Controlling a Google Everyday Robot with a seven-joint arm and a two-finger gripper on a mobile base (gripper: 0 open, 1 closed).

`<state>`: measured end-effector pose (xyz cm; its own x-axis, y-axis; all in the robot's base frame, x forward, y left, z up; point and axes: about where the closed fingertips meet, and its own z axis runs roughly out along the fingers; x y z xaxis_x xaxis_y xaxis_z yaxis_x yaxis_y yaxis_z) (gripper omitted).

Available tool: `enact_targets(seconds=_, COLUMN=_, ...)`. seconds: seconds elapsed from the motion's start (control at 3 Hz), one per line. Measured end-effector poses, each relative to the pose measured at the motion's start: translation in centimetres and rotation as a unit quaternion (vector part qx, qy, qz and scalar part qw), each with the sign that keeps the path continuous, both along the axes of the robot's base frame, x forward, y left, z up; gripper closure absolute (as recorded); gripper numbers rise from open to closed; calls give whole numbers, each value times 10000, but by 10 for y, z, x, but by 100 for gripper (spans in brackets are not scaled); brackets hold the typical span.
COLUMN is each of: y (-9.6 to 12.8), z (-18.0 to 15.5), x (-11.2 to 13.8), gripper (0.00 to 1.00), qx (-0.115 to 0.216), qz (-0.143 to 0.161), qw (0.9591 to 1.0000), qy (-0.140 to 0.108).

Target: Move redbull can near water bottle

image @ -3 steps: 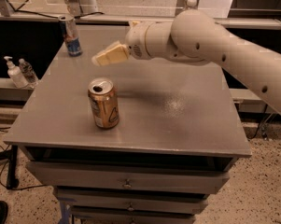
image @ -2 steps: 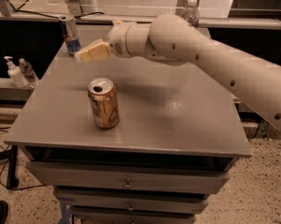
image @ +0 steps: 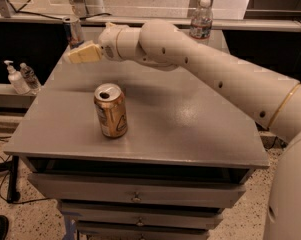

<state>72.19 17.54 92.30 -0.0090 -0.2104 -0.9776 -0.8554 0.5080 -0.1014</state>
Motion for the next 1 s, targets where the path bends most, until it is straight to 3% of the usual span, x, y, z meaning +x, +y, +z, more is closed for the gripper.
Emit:
enact_targets(seconds=0.33, y=4, z=-2, x=3, gripper=0, qx=125, qz=-55, qw=9999, qy=-9)
enact_targets(seconds=1.0, y=33, z=-18, x=38, gripper=0, qx=284, qz=35, qw=9995, qy=-140)
